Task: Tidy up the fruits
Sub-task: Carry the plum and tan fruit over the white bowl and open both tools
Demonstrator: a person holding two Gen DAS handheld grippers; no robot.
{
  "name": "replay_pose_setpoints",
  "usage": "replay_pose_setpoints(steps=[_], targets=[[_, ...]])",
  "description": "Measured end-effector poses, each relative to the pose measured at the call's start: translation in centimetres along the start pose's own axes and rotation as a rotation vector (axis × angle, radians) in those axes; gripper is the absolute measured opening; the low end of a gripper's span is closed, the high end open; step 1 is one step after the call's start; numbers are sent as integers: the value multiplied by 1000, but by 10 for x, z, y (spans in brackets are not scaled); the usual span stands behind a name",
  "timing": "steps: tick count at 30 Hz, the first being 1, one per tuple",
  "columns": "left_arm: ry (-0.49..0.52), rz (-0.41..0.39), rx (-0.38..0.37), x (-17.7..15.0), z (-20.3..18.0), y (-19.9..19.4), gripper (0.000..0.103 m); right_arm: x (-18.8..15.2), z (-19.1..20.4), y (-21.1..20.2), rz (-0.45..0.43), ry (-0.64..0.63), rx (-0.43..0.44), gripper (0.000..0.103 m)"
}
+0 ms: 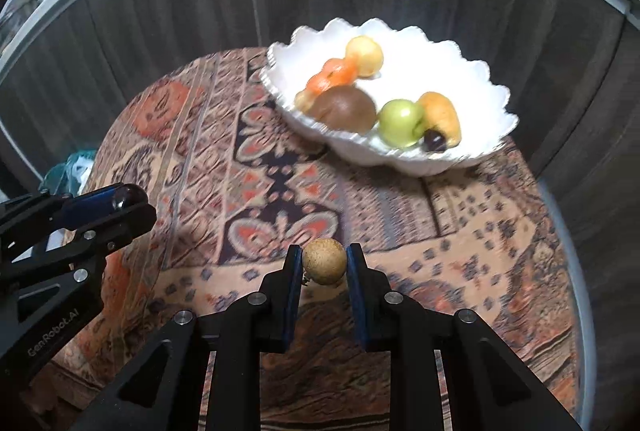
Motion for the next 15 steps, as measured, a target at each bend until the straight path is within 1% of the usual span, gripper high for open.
replay_pose_setpoints(steps=[6, 10, 15], targets=[[11, -31, -40, 40, -17, 5, 27, 30, -26, -13, -53, 16, -32, 24], [21, -50, -50, 61, -27, 9, 27, 53, -42, -21, -85, 22, -51, 24], [38, -74, -57, 95, -37, 21, 27, 82, -60, -25, -120, 21, -79, 24]])
Point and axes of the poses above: each gripper's, at about its wrist camera, not at the fingertips, and y roughly the way its jaws point, z to its left, x to its top, the point moved 7 cm from there along y, roughly the way its jaws point, and after that the axes turned 9 degrees about x, right-handed, at the moved point
